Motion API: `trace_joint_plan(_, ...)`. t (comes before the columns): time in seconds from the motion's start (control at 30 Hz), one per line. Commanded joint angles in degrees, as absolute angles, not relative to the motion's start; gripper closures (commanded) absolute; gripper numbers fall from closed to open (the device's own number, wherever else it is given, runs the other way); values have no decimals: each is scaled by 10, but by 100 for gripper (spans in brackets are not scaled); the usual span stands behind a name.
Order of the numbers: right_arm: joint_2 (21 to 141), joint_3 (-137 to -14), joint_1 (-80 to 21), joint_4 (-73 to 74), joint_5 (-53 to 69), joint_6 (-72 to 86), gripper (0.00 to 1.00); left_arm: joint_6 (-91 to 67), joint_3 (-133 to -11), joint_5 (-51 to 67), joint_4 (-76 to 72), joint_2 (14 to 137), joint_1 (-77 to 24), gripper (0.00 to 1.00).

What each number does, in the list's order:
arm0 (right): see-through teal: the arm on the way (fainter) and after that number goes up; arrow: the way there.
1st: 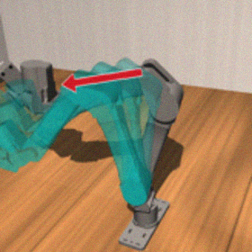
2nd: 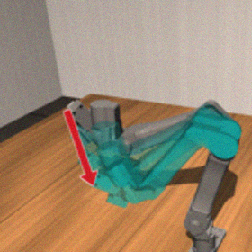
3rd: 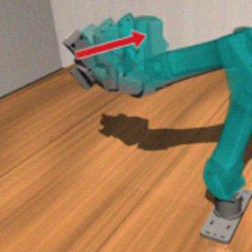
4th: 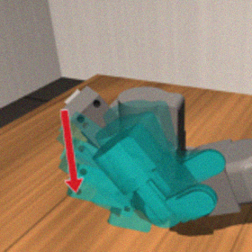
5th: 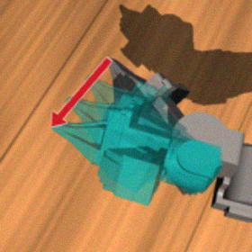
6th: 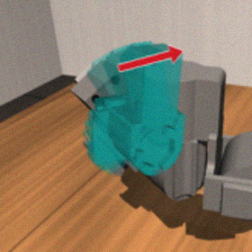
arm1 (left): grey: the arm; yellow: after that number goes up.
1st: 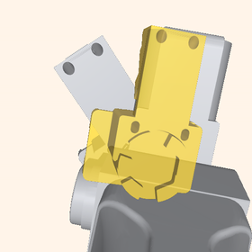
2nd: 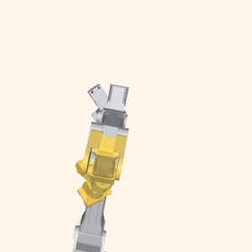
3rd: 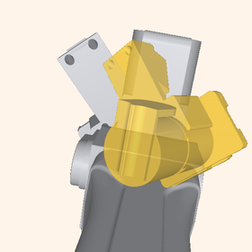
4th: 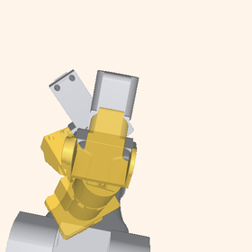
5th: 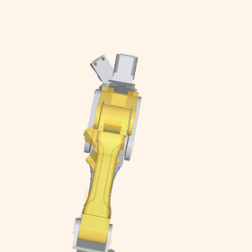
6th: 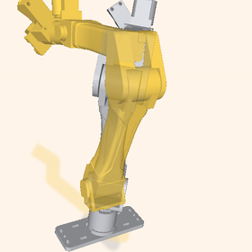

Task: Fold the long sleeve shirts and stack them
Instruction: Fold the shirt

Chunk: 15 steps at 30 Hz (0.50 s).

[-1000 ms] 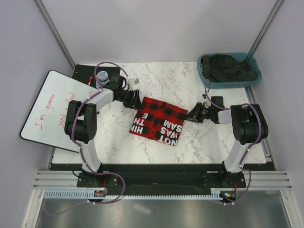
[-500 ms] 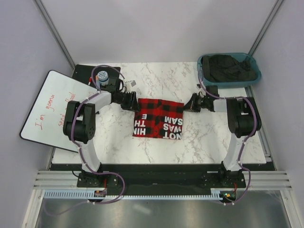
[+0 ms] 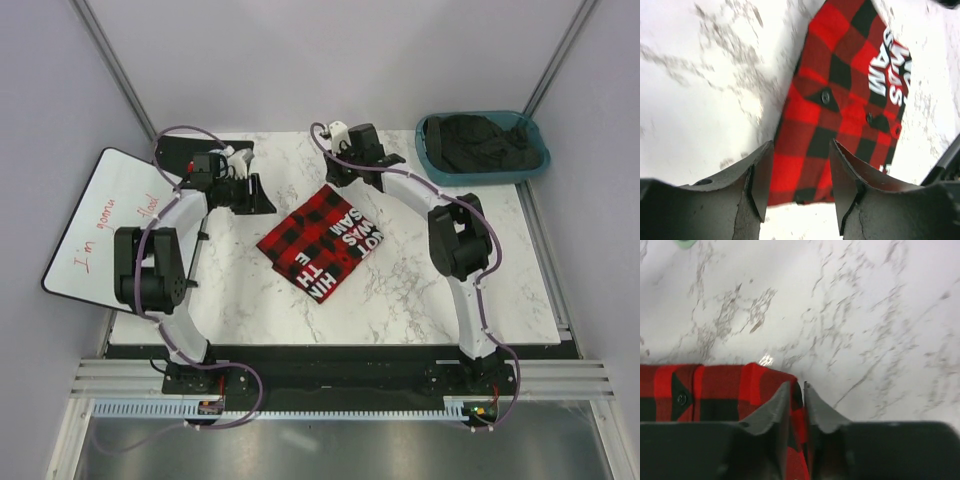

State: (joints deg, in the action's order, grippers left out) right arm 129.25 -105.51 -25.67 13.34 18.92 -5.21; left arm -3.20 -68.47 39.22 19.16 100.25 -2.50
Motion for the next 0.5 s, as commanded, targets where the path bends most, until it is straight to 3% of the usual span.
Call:
trace_joint_plan(0.0,1232,-1096,-229,170,52,-159,69,-28,-759,383,199,1086,-32,49)
trace_joint_plan(0.1,1191,-1074,-228,191,54,-159,59,-42,-762,406,202,1117,-36,56)
trace_joint_plan(0.47,1076,-888,-229,363,309,-58,68,-126,-579,484,195,1024,-111,76)
